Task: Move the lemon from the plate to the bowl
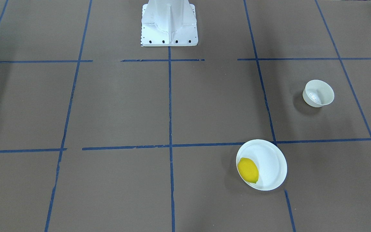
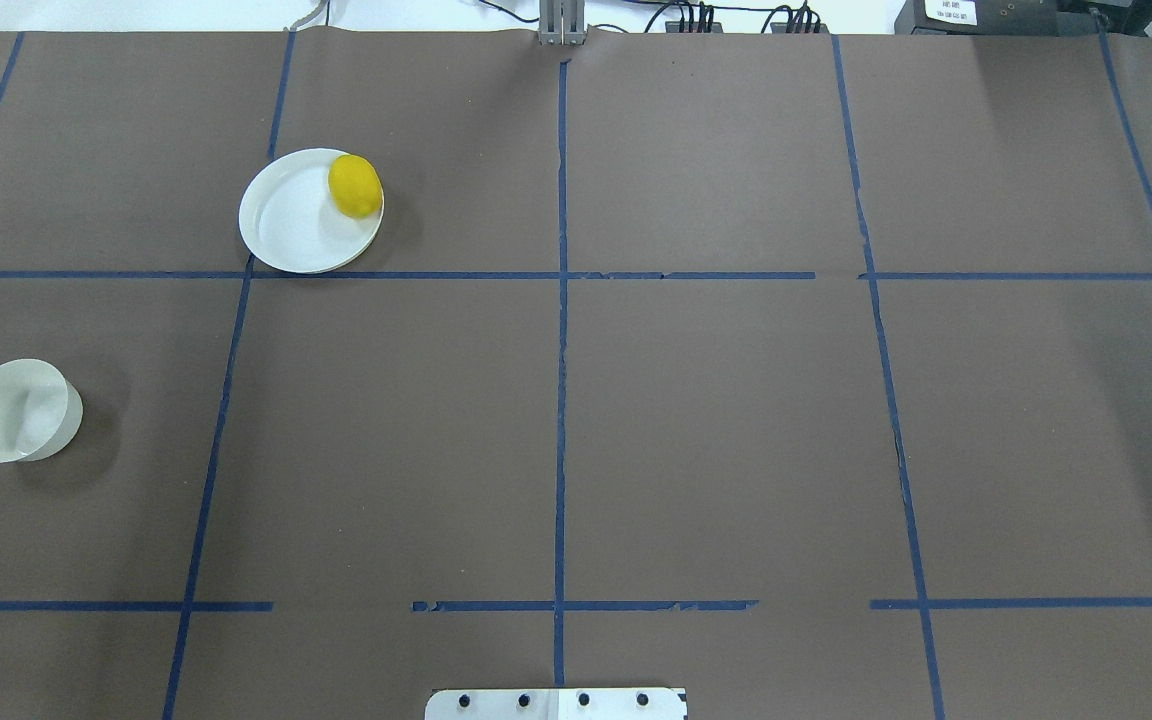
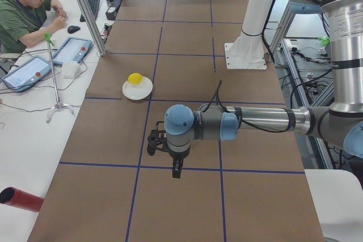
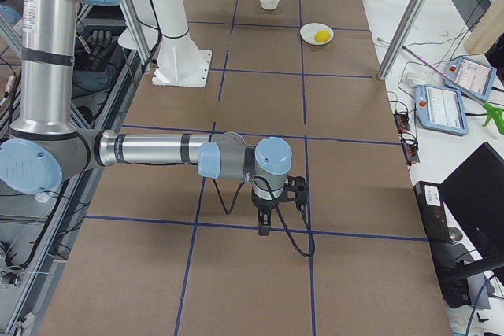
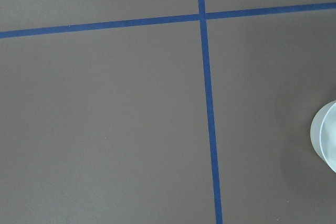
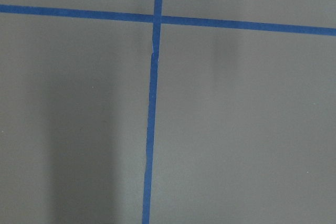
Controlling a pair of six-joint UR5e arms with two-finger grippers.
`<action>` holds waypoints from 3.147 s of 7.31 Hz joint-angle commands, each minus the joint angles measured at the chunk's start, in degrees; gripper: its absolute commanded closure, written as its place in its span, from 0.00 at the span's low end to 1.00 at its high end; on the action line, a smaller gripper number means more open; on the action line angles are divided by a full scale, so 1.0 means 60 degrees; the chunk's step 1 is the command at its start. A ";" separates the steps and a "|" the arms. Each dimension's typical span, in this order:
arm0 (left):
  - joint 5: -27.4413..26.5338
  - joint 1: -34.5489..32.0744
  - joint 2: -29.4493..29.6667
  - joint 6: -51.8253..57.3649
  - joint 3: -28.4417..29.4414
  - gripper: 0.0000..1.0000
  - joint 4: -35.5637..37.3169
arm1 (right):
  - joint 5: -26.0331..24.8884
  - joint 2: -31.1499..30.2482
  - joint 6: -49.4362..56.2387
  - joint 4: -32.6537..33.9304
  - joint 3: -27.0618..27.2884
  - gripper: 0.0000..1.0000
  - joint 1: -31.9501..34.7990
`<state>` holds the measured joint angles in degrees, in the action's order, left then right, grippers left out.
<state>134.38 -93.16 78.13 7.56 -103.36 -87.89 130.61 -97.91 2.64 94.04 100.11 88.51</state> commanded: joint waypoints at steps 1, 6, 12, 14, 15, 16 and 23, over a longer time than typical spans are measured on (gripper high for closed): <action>0.0014 0.0000 0.0044 0.0000 -0.0014 0.00 -0.0014 | 0.0000 0.0000 0.0000 0.0000 0.0000 0.00 0.0000; 0.0000 0.0043 0.0451 -0.1335 -0.0059 0.00 -0.1099 | 0.0000 0.0000 0.0000 0.0000 0.0000 0.00 0.0000; -0.0073 0.3477 0.4444 -0.5544 0.0554 0.00 -0.1069 | 0.0000 0.0000 0.0000 0.0000 0.0000 0.00 0.0000; -0.0073 0.4362 0.6436 -0.6659 0.2000 0.01 -0.1142 | 0.0000 0.0000 0.0000 0.0000 0.0000 0.00 0.0000; -0.0073 0.4916 0.6866 -0.8115 0.2311 0.01 -0.1215 | 0.0000 0.0000 0.0000 0.0000 0.0000 0.00 0.0000; -0.0378 0.5168 0.7363 -0.9058 0.2692 0.01 -0.1317 | 0.0000 0.0000 0.0000 0.0000 0.0000 0.00 0.0000; -0.2634 0.6663 0.9418 -1.3330 0.6383 0.00 -0.3935 | 0.0000 0.0000 0.0000 0.0000 0.0000 0.00 0.0000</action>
<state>120.88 -54.15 133.57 -71.98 -67.69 -108.64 130.61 -97.91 2.64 94.04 100.11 88.51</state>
